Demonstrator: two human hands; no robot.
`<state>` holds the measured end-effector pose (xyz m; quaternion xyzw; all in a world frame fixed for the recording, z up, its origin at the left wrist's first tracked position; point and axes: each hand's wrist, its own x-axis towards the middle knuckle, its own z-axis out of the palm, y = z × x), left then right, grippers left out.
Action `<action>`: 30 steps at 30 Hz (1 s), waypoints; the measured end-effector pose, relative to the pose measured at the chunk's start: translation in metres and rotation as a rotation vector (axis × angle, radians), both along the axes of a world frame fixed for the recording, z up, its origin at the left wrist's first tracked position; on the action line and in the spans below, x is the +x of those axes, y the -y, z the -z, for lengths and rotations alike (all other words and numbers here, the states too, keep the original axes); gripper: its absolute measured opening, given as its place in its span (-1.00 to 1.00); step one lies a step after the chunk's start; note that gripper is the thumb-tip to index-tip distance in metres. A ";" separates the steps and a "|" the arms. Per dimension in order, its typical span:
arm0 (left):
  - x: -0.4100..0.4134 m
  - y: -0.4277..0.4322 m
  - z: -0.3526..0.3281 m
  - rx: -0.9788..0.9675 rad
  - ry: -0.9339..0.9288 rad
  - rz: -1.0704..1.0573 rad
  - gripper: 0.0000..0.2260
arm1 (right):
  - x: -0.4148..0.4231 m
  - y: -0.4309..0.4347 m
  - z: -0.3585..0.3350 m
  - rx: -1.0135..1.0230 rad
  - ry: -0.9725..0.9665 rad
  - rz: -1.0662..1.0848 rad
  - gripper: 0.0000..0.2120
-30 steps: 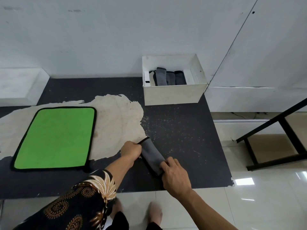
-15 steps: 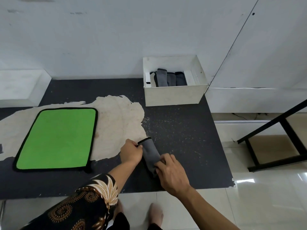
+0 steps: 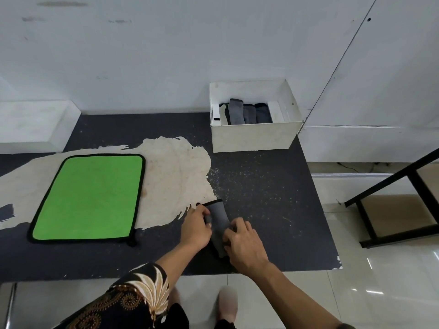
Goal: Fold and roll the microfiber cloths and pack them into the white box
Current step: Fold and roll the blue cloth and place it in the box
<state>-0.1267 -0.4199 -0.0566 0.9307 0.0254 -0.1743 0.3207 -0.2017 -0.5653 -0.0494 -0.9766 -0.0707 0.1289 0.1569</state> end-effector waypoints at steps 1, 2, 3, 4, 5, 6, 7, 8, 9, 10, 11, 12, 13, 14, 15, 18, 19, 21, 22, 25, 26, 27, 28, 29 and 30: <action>0.001 -0.001 0.000 -0.001 -0.002 0.015 -0.76 | 0.000 0.000 0.001 -0.011 -0.026 0.003 -0.72; 0.002 -0.001 0.000 0.001 -0.005 0.029 -0.75 | 0.000 0.000 0.001 -0.020 -0.039 0.003 -0.69; 0.002 -0.001 0.000 0.007 -0.007 0.043 -0.72 | 0.000 0.000 0.001 -0.027 -0.047 -0.001 -0.66; 0.002 -0.001 -0.001 0.019 -0.009 0.060 -0.70 | 0.000 -0.001 0.000 -0.035 -0.048 -0.004 -0.64; 0.002 -0.001 -0.002 0.034 -0.010 0.079 -0.68 | 0.000 -0.003 0.000 -0.039 -0.044 0.000 -0.64; 0.001 -0.001 -0.002 0.052 -0.010 0.100 -0.65 | 0.001 -0.004 -0.001 -0.037 -0.028 0.016 -0.67; 0.000 -0.001 -0.002 0.073 -0.010 0.119 -0.64 | 0.001 -0.007 -0.003 -0.030 -0.003 0.040 -0.70; -0.002 -0.001 -0.002 0.095 -0.011 0.138 -0.62 | 0.002 -0.010 -0.004 -0.018 0.025 0.063 -0.71; -0.004 -0.002 -0.002 0.119 -0.013 0.161 -0.60 | 0.002 -0.012 -0.004 -0.007 0.042 0.077 -0.68; -0.007 -0.002 -0.001 0.148 -0.014 0.189 -0.57 | 0.003 -0.014 -0.004 -0.010 0.039 0.077 -0.64; -0.010 -0.003 -0.001 0.181 -0.015 0.219 -0.53 | 0.004 -0.016 -0.002 -0.028 0.011 0.068 -0.58; -0.012 -0.003 0.000 0.217 -0.009 0.247 -0.49 | 0.005 -0.017 -0.002 -0.046 -0.028 0.066 -0.53; -0.015 -0.004 0.000 0.250 -0.003 0.269 -0.46 | 0.006 -0.018 -0.003 -0.057 -0.068 0.079 -0.49; -0.016 -0.004 0.000 0.282 0.004 0.288 -0.43 | 0.008 -0.020 -0.004 -0.057 -0.089 0.099 -0.49; -0.017 -0.005 0.000 0.311 0.007 0.307 -0.41 | 0.010 -0.021 -0.005 -0.046 -0.097 0.122 -0.50; -0.017 -0.006 0.000 0.363 -0.014 0.358 -0.38 | 0.020 -0.024 -0.010 0.090 -0.157 0.263 -0.58; -0.017 -0.006 -0.001 0.361 -0.028 0.372 -0.37 | 0.024 -0.024 -0.011 0.155 -0.179 0.336 -0.61; -0.015 -0.007 -0.003 0.339 -0.061 0.415 -0.35 | 0.032 -0.024 -0.013 0.289 -0.198 0.506 -0.61; -0.012 -0.010 -0.005 0.328 -0.079 0.441 -0.34 | 0.036 -0.025 -0.015 0.358 -0.221 0.600 -0.58; -0.004 -0.015 -0.011 0.271 -0.156 0.489 -0.35 | 0.046 -0.027 -0.016 0.495 -0.375 0.778 -0.62; -0.001 -0.018 -0.013 0.231 -0.177 0.483 -0.37 | 0.048 -0.030 -0.017 0.562 -0.415 0.815 -0.72; 0.002 -0.021 -0.016 0.183 -0.193 0.465 -0.40 | 0.051 -0.034 -0.020 0.651 -0.436 0.857 -0.81; 0.005 -0.024 -0.020 0.128 -0.197 0.440 -0.44 | 0.053 -0.037 -0.023 0.754 -0.433 0.907 -0.87; 0.008 -0.027 -0.025 0.072 -0.195 0.413 -0.46 | 0.055 -0.041 -0.027 0.865 -0.419 0.963 -0.88; 0.011 -0.029 -0.030 0.015 -0.183 0.387 -0.48 | 0.057 -0.044 -0.033 0.985 -0.411 1.011 -0.86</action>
